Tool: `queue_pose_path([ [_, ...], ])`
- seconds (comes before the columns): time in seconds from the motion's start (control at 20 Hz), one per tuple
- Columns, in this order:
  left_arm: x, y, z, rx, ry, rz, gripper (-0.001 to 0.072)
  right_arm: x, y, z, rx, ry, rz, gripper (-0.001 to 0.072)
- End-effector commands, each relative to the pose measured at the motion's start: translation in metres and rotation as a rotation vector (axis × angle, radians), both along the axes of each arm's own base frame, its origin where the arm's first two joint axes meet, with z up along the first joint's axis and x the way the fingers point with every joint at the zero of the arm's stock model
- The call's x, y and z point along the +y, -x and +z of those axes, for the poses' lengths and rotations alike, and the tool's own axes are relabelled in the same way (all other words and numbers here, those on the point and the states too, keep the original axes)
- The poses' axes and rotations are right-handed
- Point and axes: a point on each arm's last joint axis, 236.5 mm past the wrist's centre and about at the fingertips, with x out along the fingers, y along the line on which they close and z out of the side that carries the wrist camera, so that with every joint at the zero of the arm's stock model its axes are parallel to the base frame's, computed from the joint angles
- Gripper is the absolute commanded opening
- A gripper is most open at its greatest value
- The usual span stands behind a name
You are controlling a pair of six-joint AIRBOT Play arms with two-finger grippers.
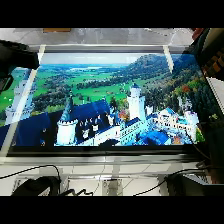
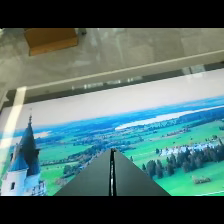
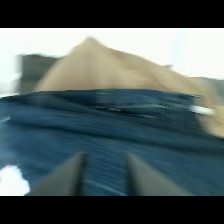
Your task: Fold the clothes and pants, and hang the long-sleeved shirts on hangers.
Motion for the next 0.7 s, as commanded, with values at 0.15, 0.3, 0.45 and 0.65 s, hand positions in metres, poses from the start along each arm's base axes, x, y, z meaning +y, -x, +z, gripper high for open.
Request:
queue_pose_path([
  [0.15,0.000,0.000,0.000,-0.001,0.000,0.000,0.0022,0.038,-0.142,0.009,-0.233,-0.021,0.482,0.0054],
  [0.3,0.000,0.000,0.000,-0.001,0.000,0.000,0.0022,0.078,-0.201,0.005,-0.165,-0.016,0.701,0.0054],
  [0.45,0.000,0.000,0.000,-0.001,0.000,0.000,0.0022,0.125,-0.259,0.002,-0.030,0.089,0.963,0.0054],
  [0.65,0.000,0.000,0.000,-0.001,0.000,0.000,0.0021,0.228,-0.344,0.030,-0.111,0.280,1.305,0.0054],
])
